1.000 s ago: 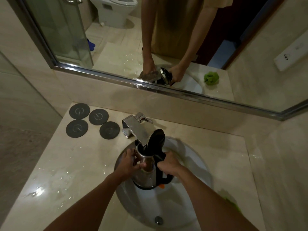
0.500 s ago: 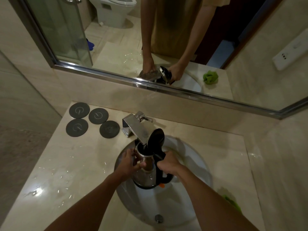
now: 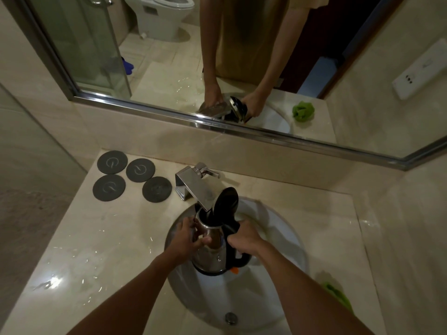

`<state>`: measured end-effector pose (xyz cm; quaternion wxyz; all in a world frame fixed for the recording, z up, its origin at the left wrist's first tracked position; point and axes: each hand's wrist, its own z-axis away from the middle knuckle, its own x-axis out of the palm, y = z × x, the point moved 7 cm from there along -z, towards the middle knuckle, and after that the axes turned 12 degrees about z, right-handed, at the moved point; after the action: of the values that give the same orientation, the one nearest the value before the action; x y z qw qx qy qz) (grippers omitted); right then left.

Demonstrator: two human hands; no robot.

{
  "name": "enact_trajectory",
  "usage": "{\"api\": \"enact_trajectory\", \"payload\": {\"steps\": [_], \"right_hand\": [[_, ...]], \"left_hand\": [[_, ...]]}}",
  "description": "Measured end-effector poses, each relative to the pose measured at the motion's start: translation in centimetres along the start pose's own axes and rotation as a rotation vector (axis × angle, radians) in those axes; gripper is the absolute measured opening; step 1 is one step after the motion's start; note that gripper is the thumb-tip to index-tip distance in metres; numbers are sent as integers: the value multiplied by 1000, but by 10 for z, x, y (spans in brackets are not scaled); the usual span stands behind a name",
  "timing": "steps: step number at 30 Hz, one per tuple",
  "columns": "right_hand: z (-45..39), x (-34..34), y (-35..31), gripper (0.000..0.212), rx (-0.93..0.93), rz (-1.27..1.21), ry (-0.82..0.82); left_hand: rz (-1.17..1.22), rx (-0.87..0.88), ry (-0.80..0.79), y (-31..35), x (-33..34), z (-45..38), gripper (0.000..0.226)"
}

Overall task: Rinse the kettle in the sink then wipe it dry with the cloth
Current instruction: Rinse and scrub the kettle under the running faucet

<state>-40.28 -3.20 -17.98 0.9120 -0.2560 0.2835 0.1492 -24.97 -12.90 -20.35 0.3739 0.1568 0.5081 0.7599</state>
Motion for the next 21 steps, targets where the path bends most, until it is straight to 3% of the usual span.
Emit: {"api": "enact_trajectory", "payload": {"steps": [21], "right_hand": [[-2,1,4,14,7,-18,-3]], "left_hand": [[-44,8,8,-8,-1,-4,76]]}}
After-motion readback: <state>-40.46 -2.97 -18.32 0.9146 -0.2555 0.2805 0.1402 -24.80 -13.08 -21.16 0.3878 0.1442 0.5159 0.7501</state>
